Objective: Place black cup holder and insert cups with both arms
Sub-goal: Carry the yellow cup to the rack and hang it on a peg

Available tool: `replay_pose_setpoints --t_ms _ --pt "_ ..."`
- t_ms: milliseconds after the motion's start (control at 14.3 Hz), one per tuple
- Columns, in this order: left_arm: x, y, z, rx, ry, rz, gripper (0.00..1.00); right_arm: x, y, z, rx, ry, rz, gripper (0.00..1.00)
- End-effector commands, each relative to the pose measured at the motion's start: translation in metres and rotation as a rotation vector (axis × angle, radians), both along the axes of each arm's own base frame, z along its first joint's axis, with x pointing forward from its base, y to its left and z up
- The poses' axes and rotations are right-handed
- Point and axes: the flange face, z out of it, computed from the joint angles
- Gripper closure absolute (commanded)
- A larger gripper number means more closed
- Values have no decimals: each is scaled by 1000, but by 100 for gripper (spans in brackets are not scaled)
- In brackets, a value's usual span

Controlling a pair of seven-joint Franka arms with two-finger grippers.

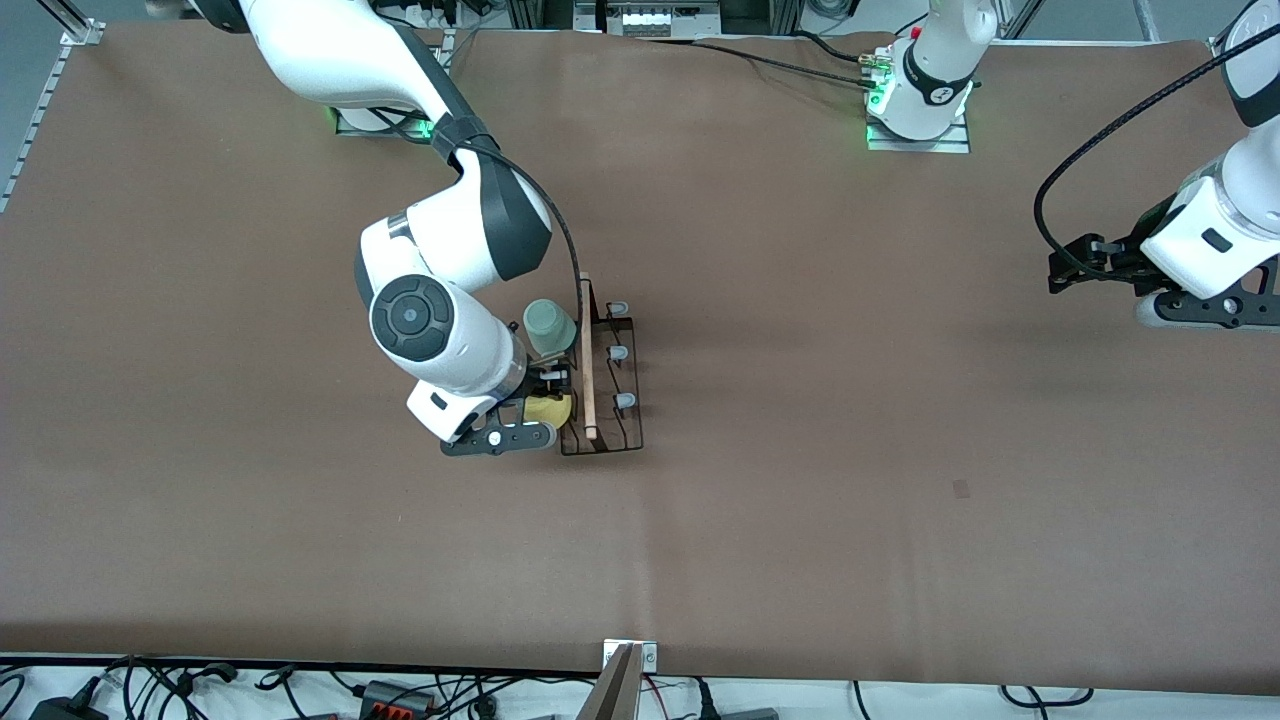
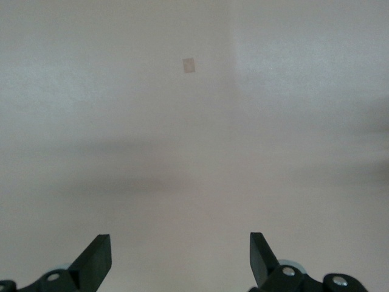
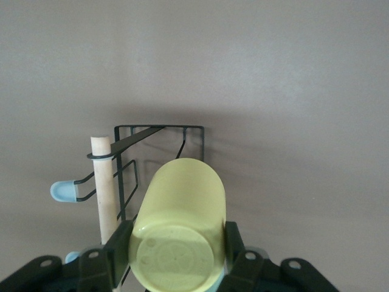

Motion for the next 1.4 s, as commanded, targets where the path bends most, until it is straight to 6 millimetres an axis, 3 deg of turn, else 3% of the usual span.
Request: replay_pose_setpoints --t_ms 0,279,349,419,489,699,838,1048,1328 --pt "-4 2 1 -15 -1 -17 0 -1 3 -9 13 18 -14 74" --pt "-4 3 0 -15 0 -15 0 4 5 -34 10 9 -14 74" --pt "-4 3 1 -15 -1 -15 0 5 5 -37 9 6 -18 64" --pt "-4 2 1 -15 -1 -17 0 7 5 -39 12 -1 -34 11" --pt "-4 3 1 -15 -1 -15 0 7 5 -37 15 -5 -30 0" --pt "-4 3 1 -15 -1 -15 0 11 -11 -8 12 -13 -34 0" --pt "-4 3 0 -15 2 -15 0 14 -36 33 0 -27 -58 0" --pt "-4 4 0 -15 0 -14 0 26 -96 77 -48 -46 -115 0" --pt "-4 4 1 -15 -1 -14 0 33 -176 115 -112 -29 -192 0"
